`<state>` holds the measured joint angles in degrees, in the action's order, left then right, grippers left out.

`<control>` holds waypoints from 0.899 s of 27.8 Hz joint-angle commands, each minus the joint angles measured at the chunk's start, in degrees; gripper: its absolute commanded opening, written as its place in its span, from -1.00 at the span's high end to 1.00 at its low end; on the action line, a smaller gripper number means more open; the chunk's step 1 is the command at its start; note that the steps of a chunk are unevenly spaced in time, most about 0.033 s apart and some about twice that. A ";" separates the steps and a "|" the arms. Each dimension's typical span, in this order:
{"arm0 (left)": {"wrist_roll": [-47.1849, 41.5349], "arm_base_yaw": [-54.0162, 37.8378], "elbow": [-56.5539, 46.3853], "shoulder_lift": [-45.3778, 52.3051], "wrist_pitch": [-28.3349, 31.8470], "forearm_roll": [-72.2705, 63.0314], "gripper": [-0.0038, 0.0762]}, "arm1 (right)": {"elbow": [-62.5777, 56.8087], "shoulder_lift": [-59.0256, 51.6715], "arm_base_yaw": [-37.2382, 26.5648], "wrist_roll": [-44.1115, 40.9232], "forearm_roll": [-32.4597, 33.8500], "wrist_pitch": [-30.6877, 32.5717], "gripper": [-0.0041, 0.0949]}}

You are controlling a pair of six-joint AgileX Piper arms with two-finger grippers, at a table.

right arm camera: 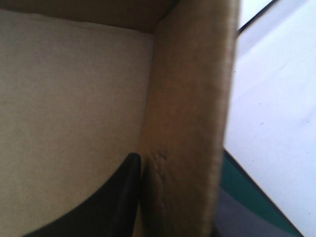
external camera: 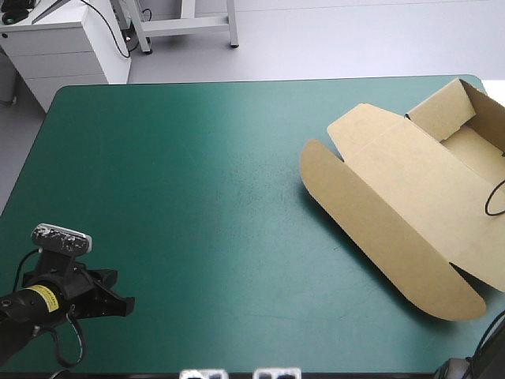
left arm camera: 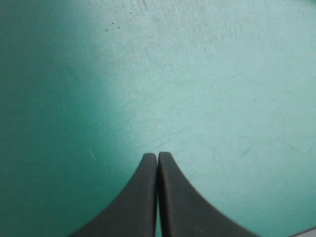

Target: Fold the box

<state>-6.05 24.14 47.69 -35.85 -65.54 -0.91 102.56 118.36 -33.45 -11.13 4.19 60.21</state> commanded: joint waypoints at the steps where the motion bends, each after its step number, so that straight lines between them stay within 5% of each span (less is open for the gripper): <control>1: -0.45 0.25 1.00 -0.15 2.46 -0.39 0.92 | 2.25 -3.07 -0.66 2.47 2.48 3.38 0.11; 7: 0.36 0.25 1.00 -0.15 1.31 -0.39 0.92 | 9.52 -3.44 -0.66 2.93 2.59 11.50 0.07; 21: 3.11 0.25 1.00 -0.15 0.11 1.70 0.92 | 11.66 -15.22 -0.66 2.86 -1.73 11.46 0.07; 23: 3.11 0.25 0.98 -0.15 0.11 3.57 0.92 | 11.66 -18.29 -0.66 3.19 -4.51 11.46 0.07; 25: 3.11 0.25 0.98 -0.15 0.11 5.75 0.92 | 10.24 -24.18 -0.66 10.38 -14.00 11.46 0.09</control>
<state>-3.00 24.14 47.26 -35.85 -67.91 3.27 112.12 101.02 -33.77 -5.11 -3.53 71.38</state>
